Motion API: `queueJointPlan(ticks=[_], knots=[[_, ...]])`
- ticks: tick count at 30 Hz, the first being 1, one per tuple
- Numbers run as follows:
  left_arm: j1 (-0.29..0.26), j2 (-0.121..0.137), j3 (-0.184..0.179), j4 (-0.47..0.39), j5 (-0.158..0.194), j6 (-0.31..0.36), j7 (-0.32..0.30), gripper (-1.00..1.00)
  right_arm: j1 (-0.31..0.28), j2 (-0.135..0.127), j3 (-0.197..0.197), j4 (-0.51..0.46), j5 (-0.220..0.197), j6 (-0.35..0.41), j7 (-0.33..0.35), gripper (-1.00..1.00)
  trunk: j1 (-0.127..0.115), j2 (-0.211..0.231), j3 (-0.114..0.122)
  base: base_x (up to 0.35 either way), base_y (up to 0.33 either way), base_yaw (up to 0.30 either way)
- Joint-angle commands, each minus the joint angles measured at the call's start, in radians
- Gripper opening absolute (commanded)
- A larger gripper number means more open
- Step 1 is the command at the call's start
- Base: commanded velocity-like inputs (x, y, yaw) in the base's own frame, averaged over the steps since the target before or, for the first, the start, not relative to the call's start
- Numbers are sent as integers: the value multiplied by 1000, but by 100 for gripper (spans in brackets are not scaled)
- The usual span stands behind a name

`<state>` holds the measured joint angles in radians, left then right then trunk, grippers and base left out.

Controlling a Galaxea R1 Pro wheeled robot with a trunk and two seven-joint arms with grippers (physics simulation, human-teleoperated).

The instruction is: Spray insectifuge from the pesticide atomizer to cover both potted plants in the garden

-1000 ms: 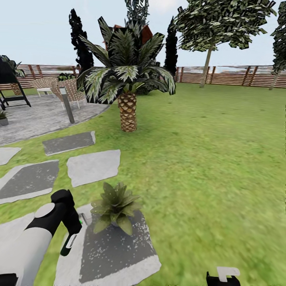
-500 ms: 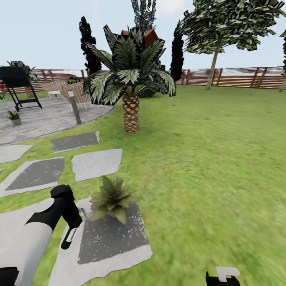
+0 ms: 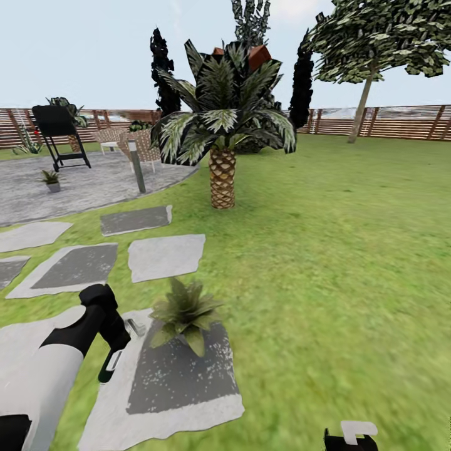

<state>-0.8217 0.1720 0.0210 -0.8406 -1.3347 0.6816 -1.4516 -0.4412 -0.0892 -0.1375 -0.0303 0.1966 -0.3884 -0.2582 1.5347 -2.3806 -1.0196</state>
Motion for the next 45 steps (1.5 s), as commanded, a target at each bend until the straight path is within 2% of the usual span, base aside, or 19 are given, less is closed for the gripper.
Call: queueJointPlan(ticks=[1,11,22,37,45], knots=[[-1,0,1,-11,-8,11,-9,-100,-1,0,-8,1,11,-3,-2,100,0,0,-1,61,-263,2],[-4,-2,2,-17,-8,11,-9,-100,-1,0,-7,1,11,-3,-2,100,0,0,-1,9,-277,12],[-33,-1,2,-17,-8,12,-10,-100,-1,2,-7,1,11,-3,-3,100,0,0,-1,82,-267,254],[-33,0,-1,-17,-8,12,-9,-100,-1,-3,-8,1,11,-4,-3,100,0,0,-1,35,-269,8],[-34,1,0,-17,-8,12,-9,-100,-1,0,-8,1,11,-4,-3,100,0,0,-1,39,-277,236]])
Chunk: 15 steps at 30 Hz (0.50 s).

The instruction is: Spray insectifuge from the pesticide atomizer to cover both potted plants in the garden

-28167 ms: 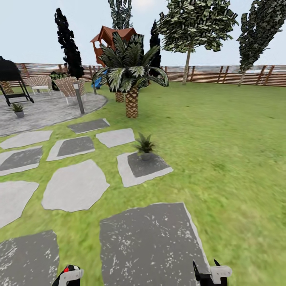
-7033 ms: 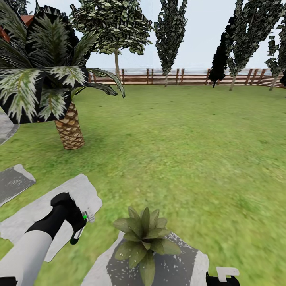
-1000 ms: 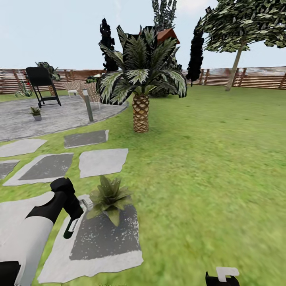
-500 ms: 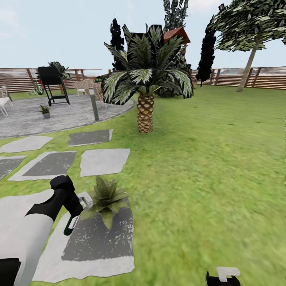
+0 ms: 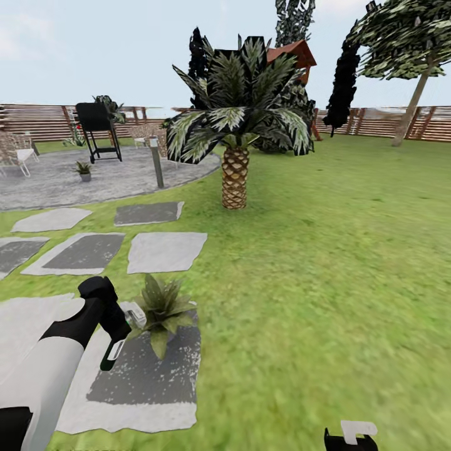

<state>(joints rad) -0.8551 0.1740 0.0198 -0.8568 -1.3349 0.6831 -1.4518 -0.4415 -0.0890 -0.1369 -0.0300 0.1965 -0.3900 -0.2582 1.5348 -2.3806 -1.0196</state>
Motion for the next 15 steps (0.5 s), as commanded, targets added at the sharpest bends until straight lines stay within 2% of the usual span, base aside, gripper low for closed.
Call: queueJointPlan(ticks=[1,12,15], knots=[[-1,-1,2,-1,-7,10,-9,-100,0,0,-8,1,11,-3,-3,100,0,0,-1,156,-258,277],[-1,-2,3,-1,-7,10,-9,-100,0,1,-7,1,11,-3,-3,100,0,0,-1,225,-209,278],[-1,-1,2,-1,-8,10,-9,-100,0,2,-7,1,11,-3,-3,100,0,0,-1,97,-248,187]])
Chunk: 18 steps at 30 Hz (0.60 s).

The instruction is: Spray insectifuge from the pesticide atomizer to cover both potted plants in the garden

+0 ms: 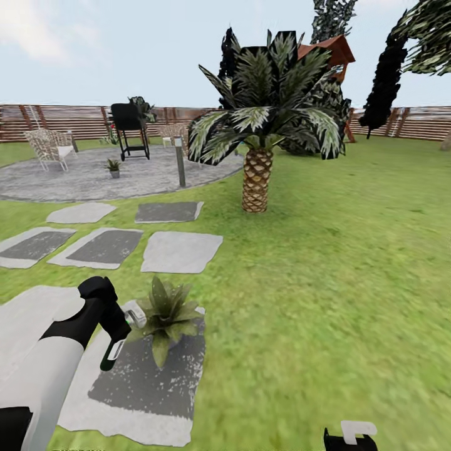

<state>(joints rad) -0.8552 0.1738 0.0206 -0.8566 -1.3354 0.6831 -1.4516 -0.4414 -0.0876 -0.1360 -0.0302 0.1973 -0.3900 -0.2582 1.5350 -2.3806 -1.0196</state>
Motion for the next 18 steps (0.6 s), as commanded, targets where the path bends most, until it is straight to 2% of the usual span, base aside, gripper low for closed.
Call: queueJointPlan(ticks=[1,4,8,13,18], knots=[[-2,0,1,-1,-8,10,-9,-100,-1,0,-8,1,10,-3,-3,100,0,0,-1,-40,-268,50],[-2,1,0,-1,-8,10,-9,-100,-1,0,-8,1,11,-3,-3,100,0,0,-1,-96,-271,22],[-2,-2,3,-1,-40,10,-9,-100,0,0,-8,1,11,-3,-3,100,0,0,-1,-131,-273,4],[-2,-2,5,-6,-53,12,-10,-100,-1,0,-8,1,10,-3,-3,100,0,0,-1,-109,-273,13],[5,0,8,-7,-54,11,-10,-100,-1,0,-8,1,11,-3,-3,100,0,0,-1,-85,-273,202]])
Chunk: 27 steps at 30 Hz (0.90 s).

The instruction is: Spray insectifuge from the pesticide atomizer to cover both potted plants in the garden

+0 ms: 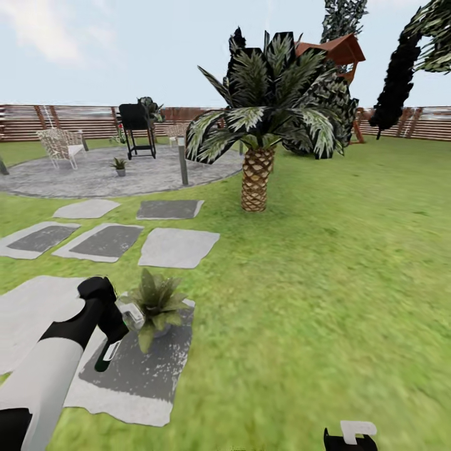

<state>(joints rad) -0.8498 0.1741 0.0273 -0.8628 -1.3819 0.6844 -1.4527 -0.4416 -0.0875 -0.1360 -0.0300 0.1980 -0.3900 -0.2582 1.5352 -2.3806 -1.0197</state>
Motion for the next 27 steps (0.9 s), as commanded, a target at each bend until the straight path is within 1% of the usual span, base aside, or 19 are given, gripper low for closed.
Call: queueJointPlan(ticks=[1,3,5,7,8,10,11,13,15,17,19,20,21,22,24,25,27], knots=[[3,1,2,0,-8,10,-8,-100,-1,0,-8,1,11,-3,-3,100,0,0,-1,-83,-270,263],[10,18,4,1,-7,9,-7,-100,0,0,-8,1,11,-3,-3,100,0,0,-1,-82,-261,272],[12,29,5,3,-6,8,-3,-100,0,0,-8,1,11,-3,-3,100,0,0,-1,-55,-190,276],[16,34,6,9,0,8,-1,-100,0,0,-8,1,11,-3,-3,100,0,0,-1,-18,-64,277],[19,34,14,12,3,8,0,-100,0,1,-8,1,11,-3,-3,100,0,0,-1,-7,-26,278],[20,28,44,13,6,12,2,-100,0,1,-8,1,11,-3,-3,100,0,0,-1,-4,-13,247],[21,13,84,14,8,14,16,-100,0,1,-8,1,11,-3,-3,100,0,0,-1,-1,-3,58],[22,-1,98,17,12,15,64,-100,0,0,-8,1,11,-3,-3,100,0,0,-1,0,-1,24],[27,-16,108,18,29,16,116,-100,0,-2,-8,1,10,-3,-3,100,0,0,-1,0,0,8],[38,-24,113,18,36,17,142,-100,-1,-3,-8,1,10,-3,-3,100,0,0,-1,0,0,3],[60,-29,133,18,41,18,157,-100,0,-4,-8,1,9,-4,-3,100,0,0,-1,0,0,1],[72,-30,148,18,43,18,159,-100,0,-4,-8,1,9,-4,-3,100,0,0,-1,0,0,0],[92,-32,176,18,51,18,162,-100,0,-4,-8,1,9,-3,-3,100,0,0,-1,0,0,0],[119,-32,212,18,76,17,170,-100,-1,-5,-8,1,9,-3,-3,100,0,0,-1,0,0,0],[145,-31,235,18,112,14,194,-100,-1,-4,-8,1,9,-3,-3,100,0,0,-1,29,-62,0],[166,-27,246,18,136,12,234,-100,0,-4,-8,0,9,-3,-3,100,0,0,-1,80,-169,0],[183,-23,264,18,160,10,304,-100,0,-3,-8,0,9,-4,-3,100,0,0,-1,99,-207,0]])
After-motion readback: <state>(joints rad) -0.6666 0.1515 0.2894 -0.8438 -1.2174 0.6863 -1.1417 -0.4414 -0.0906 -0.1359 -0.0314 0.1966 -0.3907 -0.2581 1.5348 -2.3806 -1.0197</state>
